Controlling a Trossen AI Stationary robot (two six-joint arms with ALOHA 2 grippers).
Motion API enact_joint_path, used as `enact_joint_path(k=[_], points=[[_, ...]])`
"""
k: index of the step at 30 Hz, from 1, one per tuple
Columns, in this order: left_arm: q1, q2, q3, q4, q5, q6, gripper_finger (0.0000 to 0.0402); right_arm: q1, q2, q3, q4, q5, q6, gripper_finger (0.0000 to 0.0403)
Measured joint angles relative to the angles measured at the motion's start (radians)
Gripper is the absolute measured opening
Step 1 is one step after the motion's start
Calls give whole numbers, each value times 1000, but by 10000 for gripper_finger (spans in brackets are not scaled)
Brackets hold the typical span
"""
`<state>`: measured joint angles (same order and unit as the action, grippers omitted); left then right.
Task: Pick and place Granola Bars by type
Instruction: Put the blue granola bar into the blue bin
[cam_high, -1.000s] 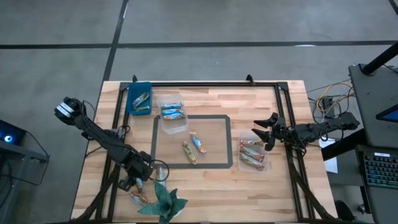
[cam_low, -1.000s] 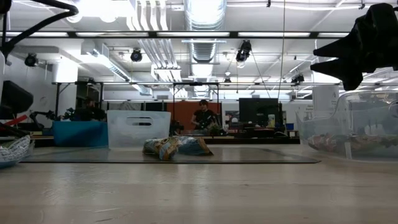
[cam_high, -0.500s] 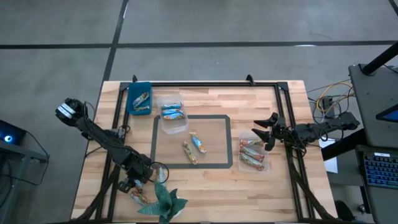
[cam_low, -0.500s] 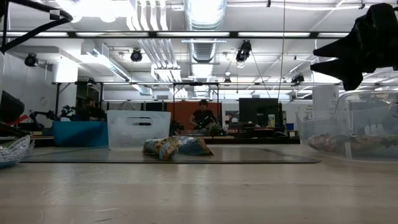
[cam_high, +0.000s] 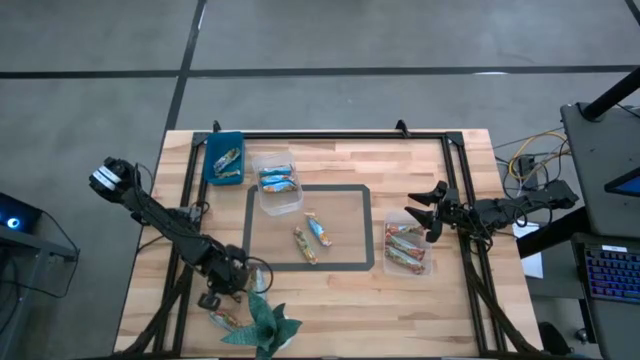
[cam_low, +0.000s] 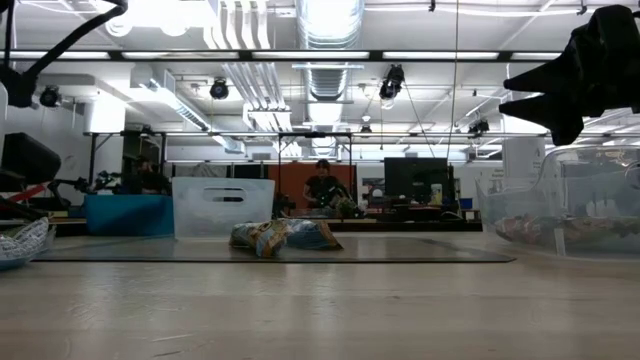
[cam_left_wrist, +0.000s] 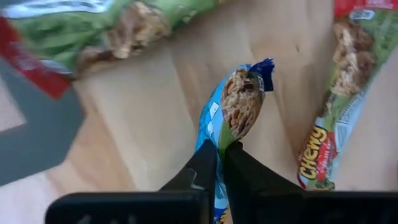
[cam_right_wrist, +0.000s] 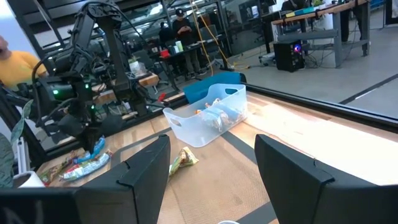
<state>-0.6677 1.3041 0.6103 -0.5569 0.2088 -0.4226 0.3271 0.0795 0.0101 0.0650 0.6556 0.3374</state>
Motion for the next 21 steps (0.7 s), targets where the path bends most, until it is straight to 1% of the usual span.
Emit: enact_joint_path(k=[3,5,9,11,15,18,21], points=[[12,-7,40,-83,-19,-16,2,0,0,0,0,0,0,224],[30,-22,85,-178,-44,-22,2,0,0,0,0,0,0,224],[80,-63,205,-384,-100,-36,1,0,0,0,0,0,0,224],[117,-82,276,-477,-112,-54,1,0,0,0,0,0,0,224],[224,-106,419,-640,-159,-75,0,0,0,0,0,0,0,224],[336,-112,515,-721,-195,-75,0,0,0,0,0,0,0,224],[462,-108,599,-780,-232,-43,0,0,0,0,0,0,0,224]])
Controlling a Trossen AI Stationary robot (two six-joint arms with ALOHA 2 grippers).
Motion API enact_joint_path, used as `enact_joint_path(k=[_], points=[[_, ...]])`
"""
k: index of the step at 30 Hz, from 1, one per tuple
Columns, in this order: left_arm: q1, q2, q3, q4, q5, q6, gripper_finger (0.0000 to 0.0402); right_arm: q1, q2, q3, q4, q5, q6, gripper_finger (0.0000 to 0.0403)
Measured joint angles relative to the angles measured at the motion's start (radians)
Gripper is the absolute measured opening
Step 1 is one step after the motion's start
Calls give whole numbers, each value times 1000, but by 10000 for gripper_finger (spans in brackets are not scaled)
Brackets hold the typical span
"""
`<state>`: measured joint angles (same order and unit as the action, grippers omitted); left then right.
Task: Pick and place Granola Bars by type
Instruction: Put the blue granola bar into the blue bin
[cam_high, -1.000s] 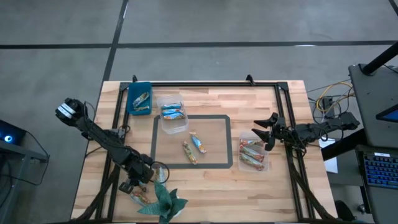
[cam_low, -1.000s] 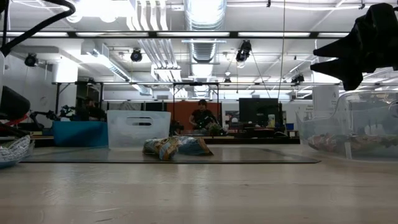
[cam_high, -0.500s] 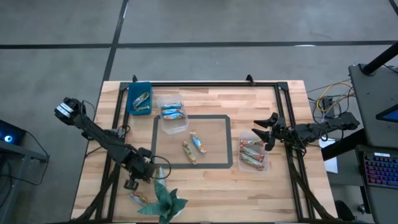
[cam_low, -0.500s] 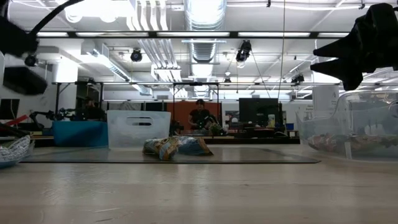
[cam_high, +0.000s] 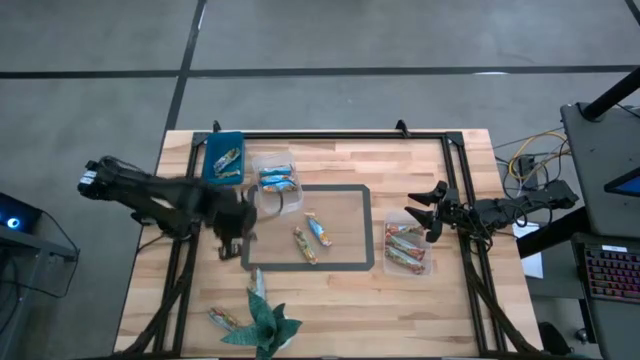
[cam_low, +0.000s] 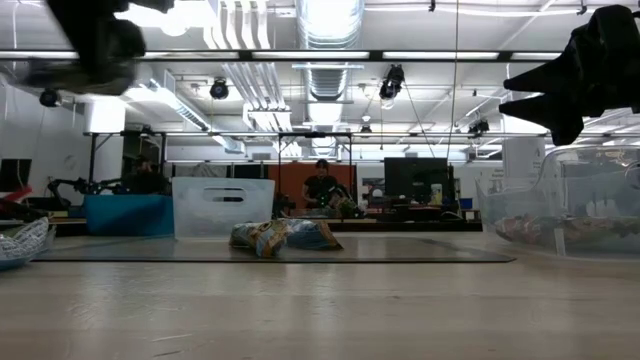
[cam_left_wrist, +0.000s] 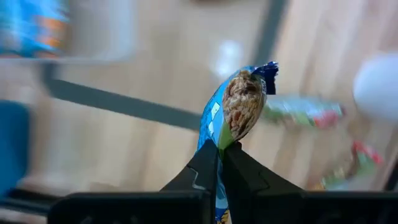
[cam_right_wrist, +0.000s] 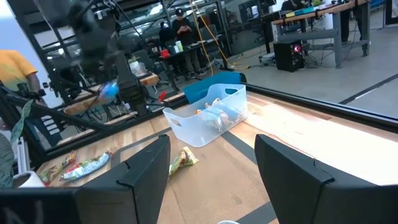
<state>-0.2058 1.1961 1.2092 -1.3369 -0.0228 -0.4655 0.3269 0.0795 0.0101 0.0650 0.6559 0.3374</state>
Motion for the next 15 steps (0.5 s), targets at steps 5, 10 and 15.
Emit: enact_joint_path(k=[5,10,15], points=[[238,18,107,-29,-75,69,0,0,0,0,0,0,0,224],[463,51,158,-53,-162,156,0,0,0,0,0,0,0,224],[672,99,170,-56,-246,248,0,0,0,0,0,0,0,224]])
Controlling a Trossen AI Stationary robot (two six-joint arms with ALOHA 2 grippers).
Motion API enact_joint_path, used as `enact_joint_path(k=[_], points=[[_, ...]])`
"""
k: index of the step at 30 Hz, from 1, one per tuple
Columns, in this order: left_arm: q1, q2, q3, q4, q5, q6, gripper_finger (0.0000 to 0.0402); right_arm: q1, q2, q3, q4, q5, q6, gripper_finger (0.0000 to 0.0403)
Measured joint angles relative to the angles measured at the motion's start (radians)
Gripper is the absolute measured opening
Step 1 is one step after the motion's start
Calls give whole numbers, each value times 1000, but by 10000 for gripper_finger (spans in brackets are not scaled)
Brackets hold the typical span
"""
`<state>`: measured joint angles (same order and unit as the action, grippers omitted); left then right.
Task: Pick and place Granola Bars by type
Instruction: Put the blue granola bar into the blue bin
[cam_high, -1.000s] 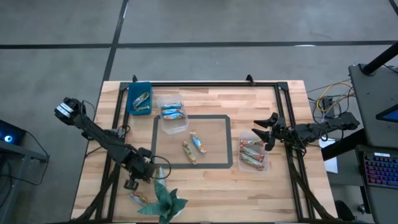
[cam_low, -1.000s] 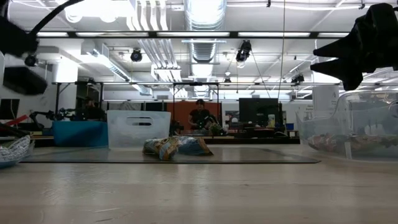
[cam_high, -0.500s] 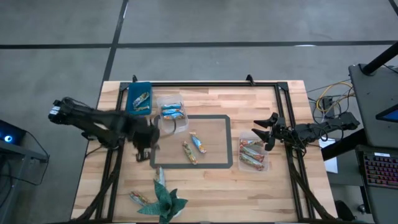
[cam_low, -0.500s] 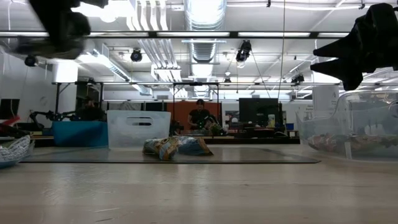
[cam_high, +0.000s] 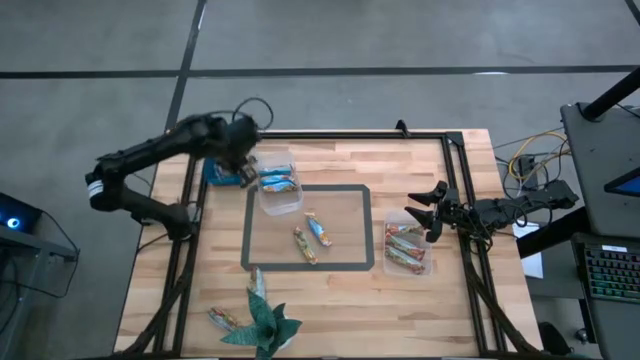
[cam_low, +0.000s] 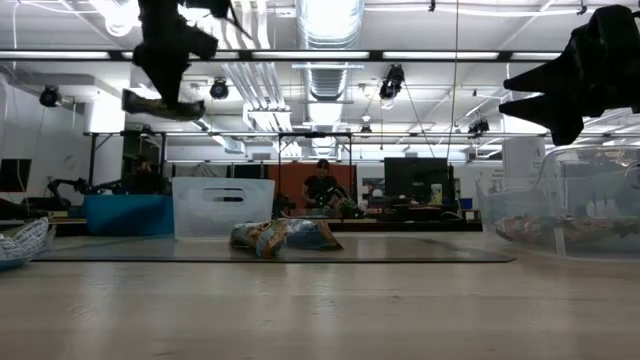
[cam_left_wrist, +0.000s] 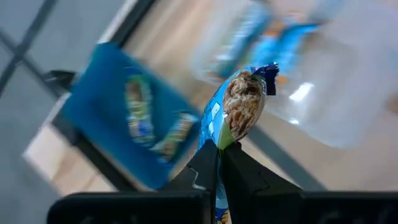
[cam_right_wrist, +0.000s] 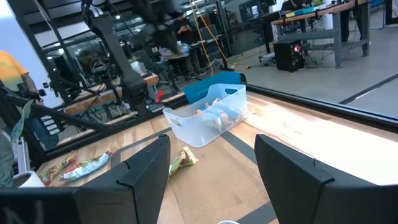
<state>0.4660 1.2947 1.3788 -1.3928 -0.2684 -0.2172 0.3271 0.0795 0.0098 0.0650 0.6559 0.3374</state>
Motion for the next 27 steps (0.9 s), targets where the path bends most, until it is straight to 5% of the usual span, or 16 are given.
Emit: enact_joint_path(k=[15,27], points=[[332,167,-22,257,-84,134,0,0,0,0,0,0,0,224],[425,84,-278,455,-54,195,0,0,0,0,0,0,0,224]])
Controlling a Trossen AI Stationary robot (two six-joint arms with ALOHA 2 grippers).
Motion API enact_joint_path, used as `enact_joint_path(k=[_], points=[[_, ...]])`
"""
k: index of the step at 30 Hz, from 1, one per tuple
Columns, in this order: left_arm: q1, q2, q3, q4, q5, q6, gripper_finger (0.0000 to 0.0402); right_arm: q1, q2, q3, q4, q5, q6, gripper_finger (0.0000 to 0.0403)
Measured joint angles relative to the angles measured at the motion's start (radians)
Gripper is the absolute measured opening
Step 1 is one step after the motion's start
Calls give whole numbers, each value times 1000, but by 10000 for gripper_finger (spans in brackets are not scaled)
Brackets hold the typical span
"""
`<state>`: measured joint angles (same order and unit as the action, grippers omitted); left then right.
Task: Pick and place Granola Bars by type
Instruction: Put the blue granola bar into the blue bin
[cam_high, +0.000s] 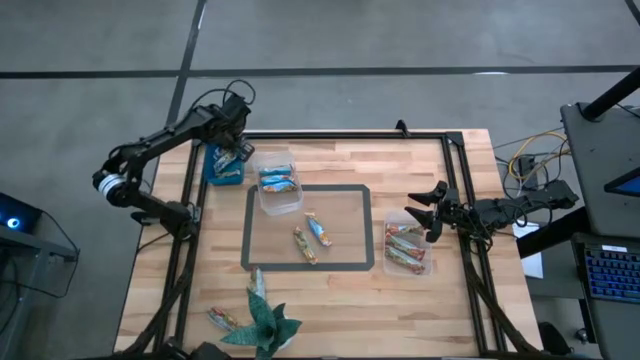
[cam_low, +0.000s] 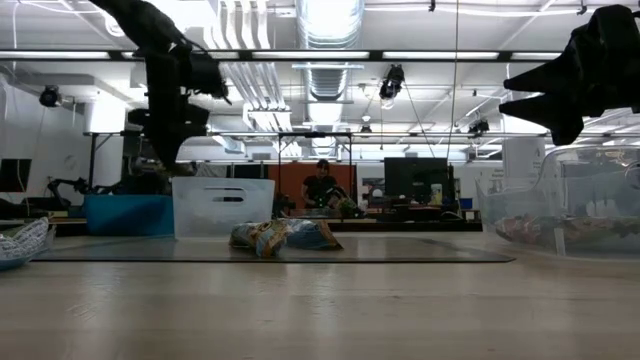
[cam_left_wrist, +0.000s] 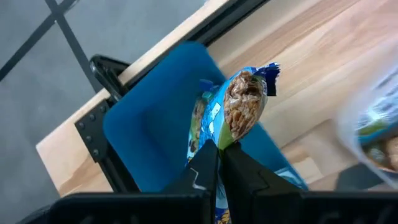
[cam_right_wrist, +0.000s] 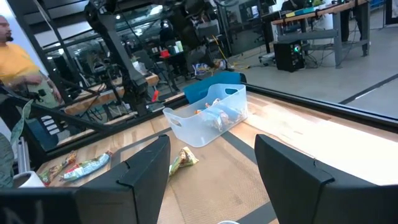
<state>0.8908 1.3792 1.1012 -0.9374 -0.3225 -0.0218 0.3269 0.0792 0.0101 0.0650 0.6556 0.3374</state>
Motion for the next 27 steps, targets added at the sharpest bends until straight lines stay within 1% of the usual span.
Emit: enact_joint_path(k=[8,12,17,21,27], points=[[74,2,-97,97,-13,19,0,0,0,0,0,0,0,224],[104,2,-136,171,-19,25,0,0,0,0,0,0,0,224],[126,3,-207,263,-6,27,0,0,0,0,0,0,0,224],[135,3,-261,349,-10,65,0,0,0,0,0,0,0,224],[147,3,-309,426,-10,90,0,0,0,0,0,0,0,224]])
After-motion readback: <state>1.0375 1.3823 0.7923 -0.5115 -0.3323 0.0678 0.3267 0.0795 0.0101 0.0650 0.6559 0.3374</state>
